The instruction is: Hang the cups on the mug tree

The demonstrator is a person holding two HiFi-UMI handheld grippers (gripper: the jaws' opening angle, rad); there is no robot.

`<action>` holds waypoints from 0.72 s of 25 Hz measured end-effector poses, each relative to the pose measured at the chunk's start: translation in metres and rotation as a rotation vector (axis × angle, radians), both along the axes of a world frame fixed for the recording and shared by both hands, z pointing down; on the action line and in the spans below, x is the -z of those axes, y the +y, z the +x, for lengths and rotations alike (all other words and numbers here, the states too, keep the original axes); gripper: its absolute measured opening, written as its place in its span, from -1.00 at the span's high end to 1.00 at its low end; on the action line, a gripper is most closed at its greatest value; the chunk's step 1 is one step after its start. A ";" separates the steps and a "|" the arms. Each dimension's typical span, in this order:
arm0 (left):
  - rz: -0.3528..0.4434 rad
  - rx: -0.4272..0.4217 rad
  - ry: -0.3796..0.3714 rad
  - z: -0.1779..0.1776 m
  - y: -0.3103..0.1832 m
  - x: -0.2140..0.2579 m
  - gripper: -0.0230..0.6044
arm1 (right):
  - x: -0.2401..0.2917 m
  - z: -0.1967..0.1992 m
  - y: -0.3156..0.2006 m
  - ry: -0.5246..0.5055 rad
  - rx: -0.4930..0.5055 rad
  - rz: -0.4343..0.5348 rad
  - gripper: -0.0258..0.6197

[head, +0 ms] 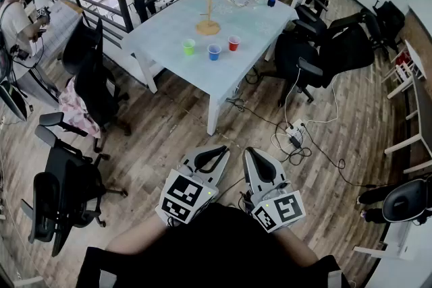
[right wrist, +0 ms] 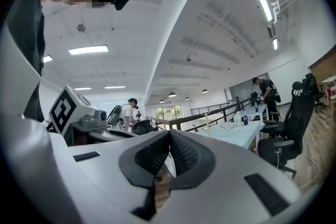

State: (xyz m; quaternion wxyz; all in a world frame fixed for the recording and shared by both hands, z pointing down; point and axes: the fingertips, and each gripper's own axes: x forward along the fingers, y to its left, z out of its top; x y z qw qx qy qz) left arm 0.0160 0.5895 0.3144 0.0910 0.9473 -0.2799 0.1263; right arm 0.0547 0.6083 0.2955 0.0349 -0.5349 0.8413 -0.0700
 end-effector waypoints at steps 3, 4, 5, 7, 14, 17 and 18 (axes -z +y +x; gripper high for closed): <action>-0.006 -0.003 -0.006 0.001 -0.001 -0.002 0.84 | -0.001 0.002 -0.002 0.000 -0.001 -0.004 0.86; -0.011 -0.008 -0.010 0.002 -0.001 -0.005 0.84 | -0.001 0.003 -0.003 0.001 0.000 -0.005 0.86; -0.016 -0.012 -0.014 0.004 -0.001 -0.007 0.84 | -0.001 0.004 -0.003 0.001 0.000 -0.007 0.86; -0.022 -0.014 -0.019 0.008 -0.001 -0.009 0.84 | -0.002 0.009 -0.004 -0.005 -0.001 -0.008 0.86; -0.037 -0.021 -0.022 0.037 0.012 -0.011 0.84 | 0.002 0.034 0.012 -0.024 -0.001 0.005 0.85; -0.041 -0.026 -0.021 0.057 0.021 -0.012 0.84 | 0.000 0.054 0.020 -0.022 -0.004 -0.001 0.85; -0.042 -0.026 -0.020 0.064 0.024 -0.012 0.84 | -0.001 0.061 0.023 -0.024 -0.001 -0.005 0.85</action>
